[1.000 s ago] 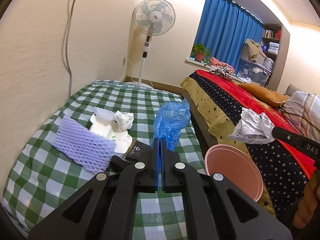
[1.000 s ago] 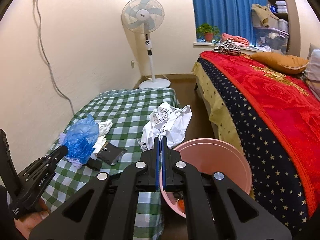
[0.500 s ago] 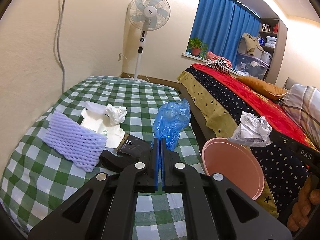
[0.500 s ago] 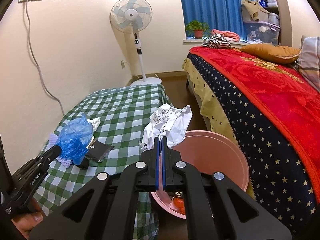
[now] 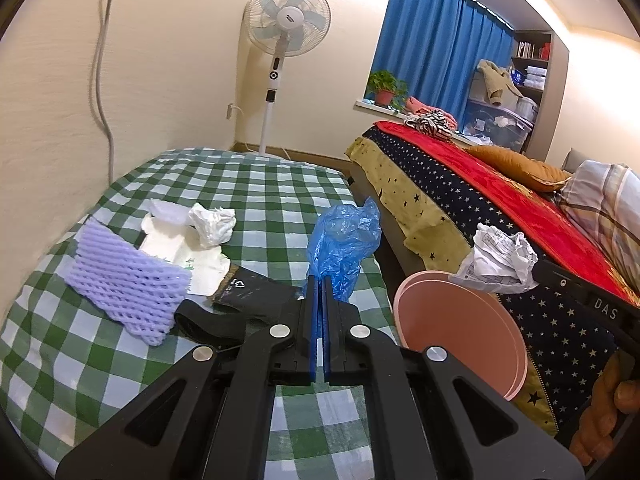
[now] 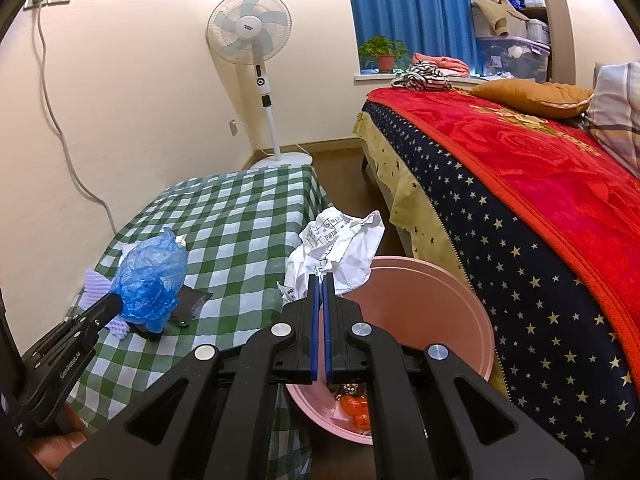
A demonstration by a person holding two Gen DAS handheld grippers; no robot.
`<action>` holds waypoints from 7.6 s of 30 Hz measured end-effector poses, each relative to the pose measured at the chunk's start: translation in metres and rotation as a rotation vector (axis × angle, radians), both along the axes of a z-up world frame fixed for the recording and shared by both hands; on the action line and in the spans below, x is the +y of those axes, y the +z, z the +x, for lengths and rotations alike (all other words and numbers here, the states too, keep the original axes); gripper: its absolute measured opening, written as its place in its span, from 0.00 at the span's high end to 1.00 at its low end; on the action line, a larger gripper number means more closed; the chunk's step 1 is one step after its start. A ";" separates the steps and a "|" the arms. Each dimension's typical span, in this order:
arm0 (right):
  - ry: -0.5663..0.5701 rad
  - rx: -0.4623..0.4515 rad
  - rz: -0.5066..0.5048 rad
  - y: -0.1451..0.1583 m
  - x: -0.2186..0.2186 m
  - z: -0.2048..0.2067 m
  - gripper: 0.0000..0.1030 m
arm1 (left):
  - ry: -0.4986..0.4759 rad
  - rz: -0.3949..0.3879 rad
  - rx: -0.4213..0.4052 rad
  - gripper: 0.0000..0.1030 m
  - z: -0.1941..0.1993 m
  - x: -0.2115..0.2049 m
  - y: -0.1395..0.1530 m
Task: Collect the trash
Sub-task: 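Carry the blue bag in the left gripper and the paper in the right gripper to the pink bin, then open both grippers over the pink bin to drop the bag and paper, then move both grippers back to the checked bed toward the foam net and black pouch, then grasp the black pouch with the right gripper while the left gripper grasps the purple foam net, then carry the black pouch in the right gripper and the foam net in the left gripper to the bin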
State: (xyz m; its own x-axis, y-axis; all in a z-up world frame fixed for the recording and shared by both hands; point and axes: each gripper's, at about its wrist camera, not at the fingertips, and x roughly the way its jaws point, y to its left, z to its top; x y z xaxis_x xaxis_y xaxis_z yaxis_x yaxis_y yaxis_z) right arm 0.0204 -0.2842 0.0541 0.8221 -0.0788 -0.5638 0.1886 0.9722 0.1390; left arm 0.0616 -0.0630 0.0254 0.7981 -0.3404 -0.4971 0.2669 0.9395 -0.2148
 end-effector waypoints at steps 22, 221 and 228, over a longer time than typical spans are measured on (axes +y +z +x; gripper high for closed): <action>-0.077 0.010 0.003 -0.007 -0.025 0.001 0.98 | -0.060 -0.013 0.010 0.99 0.010 -0.034 -0.008; 0.318 0.050 -0.040 0.032 0.060 -0.003 1.00 | 0.079 0.052 -0.030 0.92 -0.025 0.031 0.019; 0.261 0.043 -0.036 0.027 0.034 -0.007 1.00 | 0.038 0.061 -0.041 0.92 -0.024 0.013 0.017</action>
State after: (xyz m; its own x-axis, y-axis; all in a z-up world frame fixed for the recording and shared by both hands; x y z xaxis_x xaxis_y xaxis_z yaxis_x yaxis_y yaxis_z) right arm 0.0138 -0.2499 0.0811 0.7926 0.1119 -0.5994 -0.0638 0.9928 0.1011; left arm 0.0378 -0.0500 0.0426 0.8299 -0.2796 -0.4828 0.2384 0.9601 -0.1463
